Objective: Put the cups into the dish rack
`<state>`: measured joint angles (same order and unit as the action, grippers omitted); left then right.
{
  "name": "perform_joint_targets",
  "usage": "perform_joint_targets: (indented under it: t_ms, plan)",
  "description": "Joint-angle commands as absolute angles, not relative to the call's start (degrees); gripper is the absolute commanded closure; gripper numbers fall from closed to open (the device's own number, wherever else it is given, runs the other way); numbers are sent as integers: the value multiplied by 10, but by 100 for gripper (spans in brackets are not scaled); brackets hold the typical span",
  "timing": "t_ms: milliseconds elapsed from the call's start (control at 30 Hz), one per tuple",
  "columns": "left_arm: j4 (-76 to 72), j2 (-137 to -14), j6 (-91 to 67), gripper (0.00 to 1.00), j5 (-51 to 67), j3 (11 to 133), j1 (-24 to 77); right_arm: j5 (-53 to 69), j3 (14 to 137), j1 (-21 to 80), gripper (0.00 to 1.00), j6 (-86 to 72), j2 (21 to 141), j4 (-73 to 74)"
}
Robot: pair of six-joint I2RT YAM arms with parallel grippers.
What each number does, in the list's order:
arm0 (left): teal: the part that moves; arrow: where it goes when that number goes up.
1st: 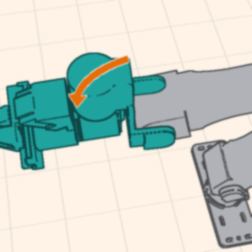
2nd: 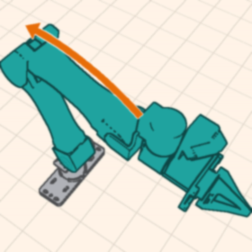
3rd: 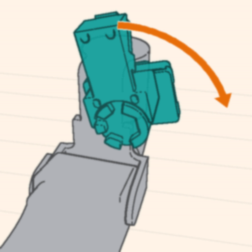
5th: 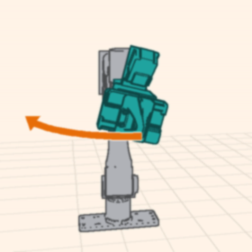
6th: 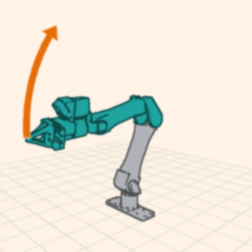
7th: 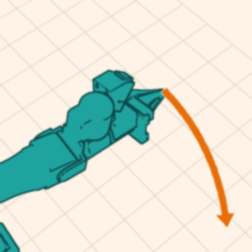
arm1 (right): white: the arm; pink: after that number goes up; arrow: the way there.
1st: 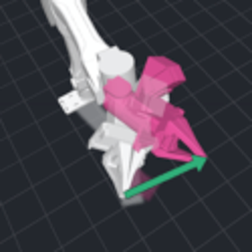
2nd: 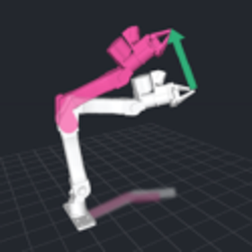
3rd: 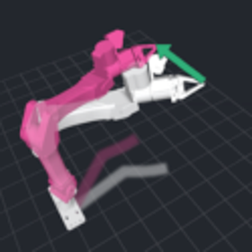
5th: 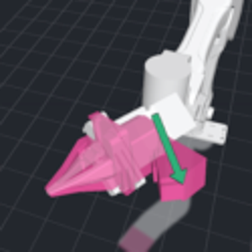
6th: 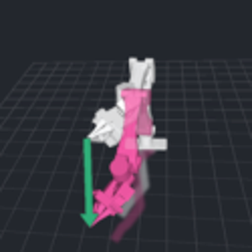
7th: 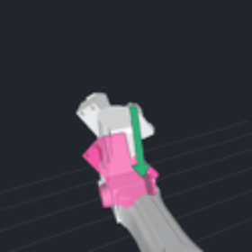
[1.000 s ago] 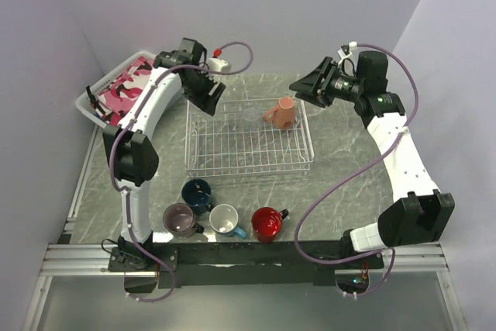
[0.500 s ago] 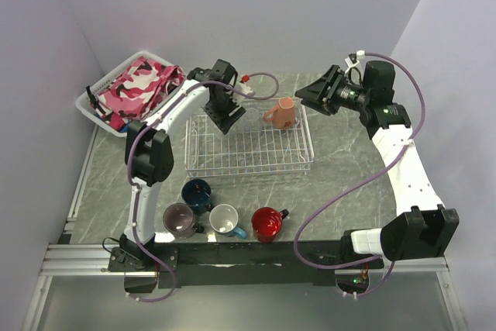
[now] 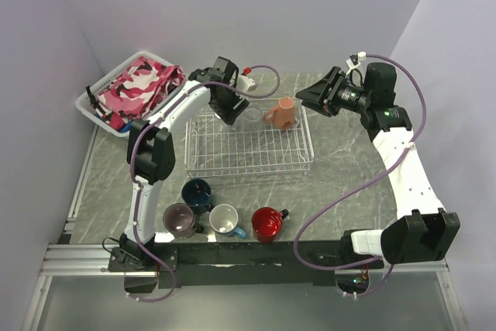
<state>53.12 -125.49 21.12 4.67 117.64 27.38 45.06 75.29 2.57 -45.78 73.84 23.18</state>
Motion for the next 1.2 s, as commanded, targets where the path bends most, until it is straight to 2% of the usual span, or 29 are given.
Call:
perform_joint_targets:
  t_ms: [0, 33, 100, 133, 167, 200, 233, 300, 600, 867, 1033, 1167]
  plan:
    - [505, -1274, 189, 92, 94, 1178, 280, 456, 748, 20, 46, -460, 722, 210]
    - [505, -1274, 189, 74, 102, 1177, 280, 456, 748, 19, 46, -460, 723, 209]
    - [504, -1275, 183, 50, 121, 1177, 280, 457, 747, 19, 46, -460, 724, 209]
    - [507, -1275, 180, 29, 126, 1178, 280, 456, 747, 18, 46, -459, 727, 210]
    - [510, -1275, 179, 21, 130, 1178, 280, 457, 746, 19, 46, -459, 727, 210]
    - [512, -1275, 179, 5, 131, 1178, 280, 456, 746, 18, 46, -459, 728, 210]
    - [512, -1275, 178, 1, 129, 1177, 280, 457, 744, 18, 46, -459, 729, 210]
    - [514, -1276, 180, 3, 123, 1175, 280, 460, 741, 18, 46, -461, 728, 207]
    - [536, -1270, 179, 4, 126, 1208, 271, 460, 723, 18, 47, -467, 725, 192]
    - [557, -1270, 139, 4, 224, 1298, 269, 441, 736, 18, 44, -435, 730, 221]
    - [568, -1253, 123, 4, 259, 1332, 251, 403, 745, 20, 41, -387, 731, 281]
    - [508, -1184, 99, 4, 284, 1289, 208, 333, 796, 60, 46, -303, 755, 385]
